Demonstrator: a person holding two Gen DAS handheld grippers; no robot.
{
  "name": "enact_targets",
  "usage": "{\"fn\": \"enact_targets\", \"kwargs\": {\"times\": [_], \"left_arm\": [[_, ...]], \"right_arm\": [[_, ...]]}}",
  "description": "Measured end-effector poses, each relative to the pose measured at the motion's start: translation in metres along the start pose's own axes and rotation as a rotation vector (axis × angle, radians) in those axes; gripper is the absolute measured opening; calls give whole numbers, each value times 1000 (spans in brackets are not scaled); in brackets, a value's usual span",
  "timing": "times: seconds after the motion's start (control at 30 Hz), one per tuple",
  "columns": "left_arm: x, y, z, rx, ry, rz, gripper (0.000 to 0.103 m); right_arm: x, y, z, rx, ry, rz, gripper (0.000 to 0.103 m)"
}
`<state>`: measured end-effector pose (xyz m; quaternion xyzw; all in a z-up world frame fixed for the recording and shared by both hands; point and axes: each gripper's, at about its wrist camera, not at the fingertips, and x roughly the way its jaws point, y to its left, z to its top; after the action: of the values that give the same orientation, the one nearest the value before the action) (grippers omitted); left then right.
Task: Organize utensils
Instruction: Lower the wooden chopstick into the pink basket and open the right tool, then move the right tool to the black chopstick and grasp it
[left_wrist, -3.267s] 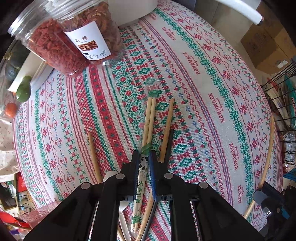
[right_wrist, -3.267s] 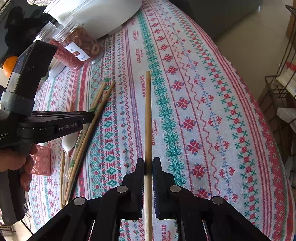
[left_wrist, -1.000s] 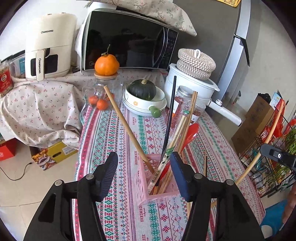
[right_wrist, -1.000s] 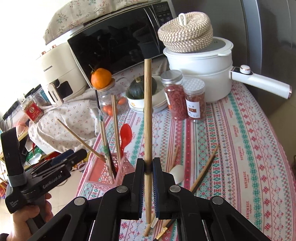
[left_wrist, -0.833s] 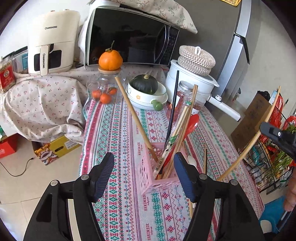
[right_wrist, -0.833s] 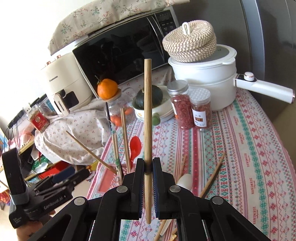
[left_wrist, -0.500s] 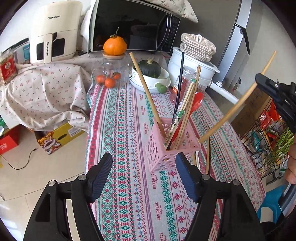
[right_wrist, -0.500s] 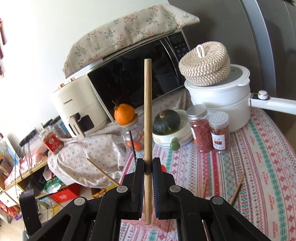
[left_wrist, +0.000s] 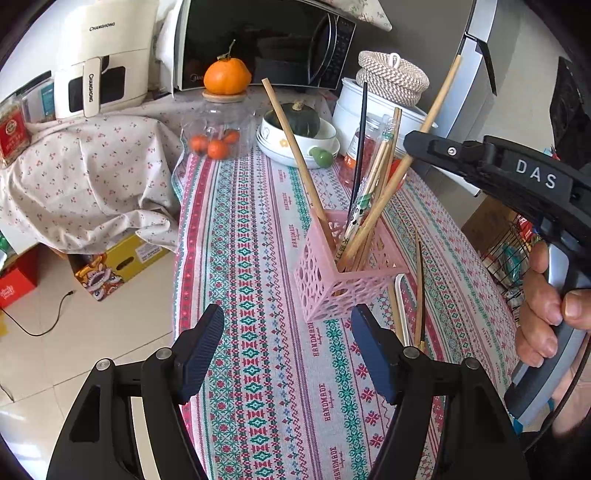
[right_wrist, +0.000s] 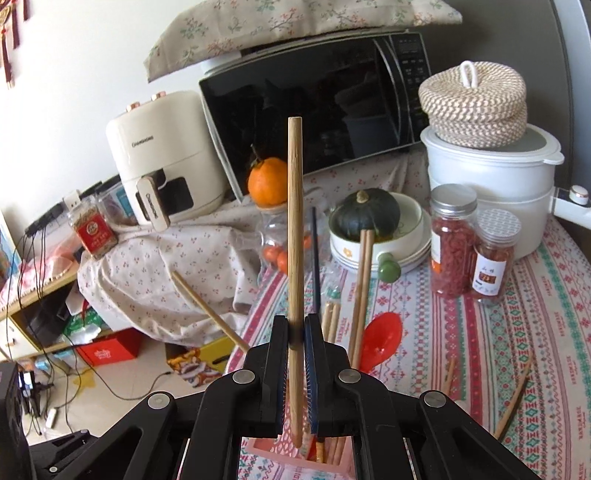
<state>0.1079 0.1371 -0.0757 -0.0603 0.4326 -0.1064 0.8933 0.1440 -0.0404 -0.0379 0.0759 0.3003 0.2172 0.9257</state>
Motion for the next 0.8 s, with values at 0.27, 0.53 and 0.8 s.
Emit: {"fn": "enact_targets", "kwargs": {"times": [0.27, 0.53, 0.8], "left_arm": [[2, -4, 0, 8, 17, -5, 74], [-1, -25, -2, 43, 26, -16, 80], [-2, -58, -4, 95, 32, -24, 86]], "right_arm": [[8, -1, -4, -3, 19, 2, 28], [-35, -16, 4, 3, -33, 3, 45], [-69, -55, -8, 5, -1, -87, 71]]}}
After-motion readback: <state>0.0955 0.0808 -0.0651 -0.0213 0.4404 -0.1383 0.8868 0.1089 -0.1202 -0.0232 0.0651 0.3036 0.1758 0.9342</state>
